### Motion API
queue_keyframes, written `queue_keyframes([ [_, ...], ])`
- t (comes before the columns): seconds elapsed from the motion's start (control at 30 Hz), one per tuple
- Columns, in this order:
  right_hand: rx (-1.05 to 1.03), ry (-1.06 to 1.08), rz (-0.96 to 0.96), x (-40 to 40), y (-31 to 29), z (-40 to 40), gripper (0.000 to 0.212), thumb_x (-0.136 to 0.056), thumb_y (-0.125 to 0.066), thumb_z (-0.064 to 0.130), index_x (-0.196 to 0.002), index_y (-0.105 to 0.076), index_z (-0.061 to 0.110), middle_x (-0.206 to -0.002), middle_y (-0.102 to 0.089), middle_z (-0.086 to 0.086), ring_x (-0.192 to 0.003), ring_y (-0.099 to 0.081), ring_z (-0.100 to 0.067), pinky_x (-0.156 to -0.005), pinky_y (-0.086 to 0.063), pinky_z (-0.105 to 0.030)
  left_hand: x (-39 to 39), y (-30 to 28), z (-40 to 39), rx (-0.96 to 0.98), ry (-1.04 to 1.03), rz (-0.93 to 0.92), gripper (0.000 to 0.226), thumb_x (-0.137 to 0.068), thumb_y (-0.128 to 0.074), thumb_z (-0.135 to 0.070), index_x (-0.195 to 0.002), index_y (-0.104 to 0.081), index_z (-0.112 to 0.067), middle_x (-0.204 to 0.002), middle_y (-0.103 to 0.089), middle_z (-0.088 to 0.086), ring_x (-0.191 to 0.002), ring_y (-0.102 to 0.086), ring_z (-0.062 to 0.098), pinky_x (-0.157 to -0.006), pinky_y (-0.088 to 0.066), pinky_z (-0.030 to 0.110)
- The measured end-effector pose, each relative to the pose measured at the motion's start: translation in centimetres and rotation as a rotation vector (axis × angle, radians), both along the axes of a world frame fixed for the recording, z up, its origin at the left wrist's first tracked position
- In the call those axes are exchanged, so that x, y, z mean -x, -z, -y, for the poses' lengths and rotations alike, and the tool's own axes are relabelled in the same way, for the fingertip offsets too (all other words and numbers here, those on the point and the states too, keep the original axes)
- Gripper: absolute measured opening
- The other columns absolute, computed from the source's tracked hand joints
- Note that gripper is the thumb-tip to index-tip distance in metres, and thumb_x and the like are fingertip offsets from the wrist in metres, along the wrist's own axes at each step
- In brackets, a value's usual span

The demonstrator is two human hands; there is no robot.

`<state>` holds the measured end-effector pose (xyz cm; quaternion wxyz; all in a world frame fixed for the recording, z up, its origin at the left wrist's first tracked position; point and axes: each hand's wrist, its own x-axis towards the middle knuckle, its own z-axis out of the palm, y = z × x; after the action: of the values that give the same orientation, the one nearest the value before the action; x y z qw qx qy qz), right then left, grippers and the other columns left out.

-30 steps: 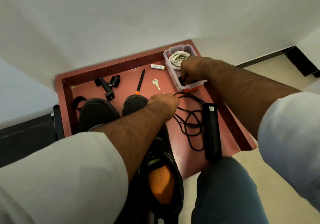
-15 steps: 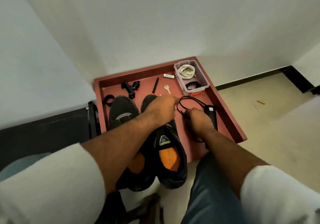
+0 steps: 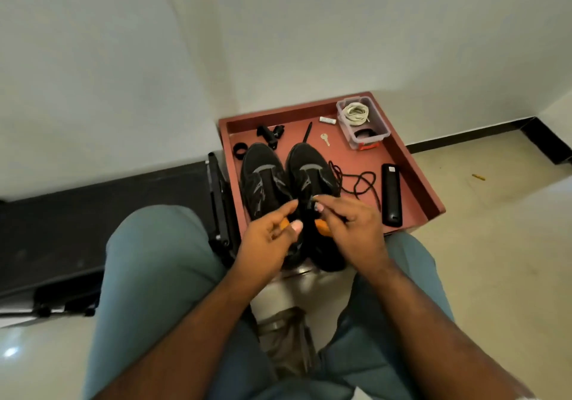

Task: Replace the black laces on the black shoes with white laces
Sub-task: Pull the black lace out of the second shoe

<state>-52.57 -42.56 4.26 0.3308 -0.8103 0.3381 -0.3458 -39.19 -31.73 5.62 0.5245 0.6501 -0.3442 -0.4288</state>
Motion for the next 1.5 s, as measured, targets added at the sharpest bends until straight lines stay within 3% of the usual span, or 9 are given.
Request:
queue_keyframes([
  [0.17, -0.566, -0.148, 0.260, -0.3, -2.0, -5.4, 0.018, -0.089, -0.062, -0.001, -0.092, -0.075, 0.013, -0.083, -0.075, -0.003, -0.080, -0.069, -0.009, -0.075, -0.052, -0.020, -1.7, -0.8, -1.0, 0.032, 0.247, -0.033, 0.046, -0.100, -0.045, -0.001, -0.137, -0.051, -0.028, -0.104, -0.069, -0.004, -0.077, -0.059, 0.016, -0.068, -0.053, 0.032],
  [0.3, -0.831, -0.062, 0.354, 0.2, -2.4, -6.4, 0.014, -0.079, -0.070, -0.003, -0.088, -0.069, 0.008, -0.073, -0.070, -0.009, -0.066, -0.066, -0.015, -0.065, -0.053, -0.023, -2.1, -0.3, -1.4, -0.001, 0.358, 0.010, 0.048, -0.096, -0.050, 0.004, -0.136, -0.056, -0.022, -0.126, -0.065, -0.011, -0.103, -0.063, 0.014, -0.083, -0.052, 0.023],
  [0.6, -1.371, -0.121, 0.291, 2.4, -3.1, -7.0, 0.027, -0.073, -0.069, 0.003, -0.099, -0.062, 0.004, -0.070, -0.067, -0.011, -0.059, -0.063, -0.015, -0.057, -0.054, -0.023, -1.6, 0.2, -1.1, 0.200, 0.239, 0.251, 0.018, -0.081, -0.071, 0.002, -0.091, -0.074, -0.013, -0.120, -0.062, -0.002, -0.113, -0.055, -0.003, -0.095, -0.039, 0.009],
  [0.7, -1.416, -0.248, 0.211, 2.7, -4.1, -6.8, 0.015, -0.080, -0.063, 0.006, -0.093, -0.070, 0.003, -0.072, -0.066, -0.009, -0.062, -0.062, -0.013, -0.062, -0.056, -0.024, -0.8, 0.4, -1.2, 0.225, 0.309, 0.204, 0.015, -0.088, -0.064, 0.001, -0.099, -0.071, -0.004, -0.115, -0.068, 0.005, -0.117, -0.057, 0.004, -0.101, -0.041, 0.016],
  [0.93, -1.090, -0.191, 0.821, 1.9, -6.8, -5.6, 0.023, -0.087, -0.054, 0.009, -0.095, -0.075, 0.009, -0.113, -0.070, -0.013, -0.112, -0.064, -0.024, -0.098, -0.051, -0.034, 0.2, -0.2, -1.5, 0.124, 0.378, 0.037, 0.025, -0.095, -0.046, -0.023, -0.091, -0.062, -0.004, -0.059, -0.059, 0.006, -0.066, -0.062, 0.025, -0.075, -0.053, 0.032],
  [1.07, -0.172, -0.213, 0.024, 3.5, -5.9, -2.5, 0.024, -0.091, -0.061, 0.003, -0.112, -0.069, 0.010, -0.115, -0.067, 0.007, -0.116, -0.055, 0.007, -0.101, -0.042, -0.015, -0.4, -0.4, -2.0, 0.047, 0.388, 0.066, 0.025, -0.092, -0.060, -0.031, -0.079, -0.065, -0.010, -0.053, -0.049, 0.009, -0.047, -0.047, 0.021, -0.050, -0.042, 0.024],
  [1.13, -0.047, -0.277, -0.329, 4.4, -5.2, -1.5, 0.017, -0.091, -0.062, 0.009, -0.103, -0.074, 0.014, -0.106, -0.070, 0.009, -0.106, -0.060, 0.007, -0.098, -0.046, -0.020, -1.3, -0.7, -2.1, 0.059, 0.352, 0.054, 0.022, -0.088, -0.068, -0.034, -0.077, -0.070, -0.014, -0.053, -0.045, 0.012, -0.046, -0.037, 0.021, -0.047, -0.033, 0.023],
  [1.3, -0.345, -0.473, -0.544, 4.6, -4.6, -3.0, 0.031, -0.093, -0.062, 0.015, -0.062, -0.060, 0.016, -0.056, -0.048, 0.009, -0.053, -0.044, -0.008, -0.058, -0.039, -0.034, -2.2, -1.1, -2.1, 0.130, 0.252, -0.002, 0.018, -0.085, -0.074, -0.026, -0.078, -0.072, -0.009, -0.056, -0.059, 0.013, -0.044, -0.049, 0.027, -0.050, -0.046, 0.027],
  [1.5, -1.110, -0.660, 0.047, 2.6, -6.8, -7.2, 0.019, -0.084, -0.066, 0.006, -0.102, -0.073, 0.005, -0.101, -0.073, -0.012, -0.098, -0.069, -0.021, -0.085, -0.054, -0.028, -0.7, -1.1, -1.7, 0.177, 0.238, -0.128, 0.017, -0.085, -0.072, -0.030, -0.080, -0.072, -0.014, -0.072, -0.058, 0.029, -0.066, -0.054, 0.029, -0.060, -0.050, 0.021],
])
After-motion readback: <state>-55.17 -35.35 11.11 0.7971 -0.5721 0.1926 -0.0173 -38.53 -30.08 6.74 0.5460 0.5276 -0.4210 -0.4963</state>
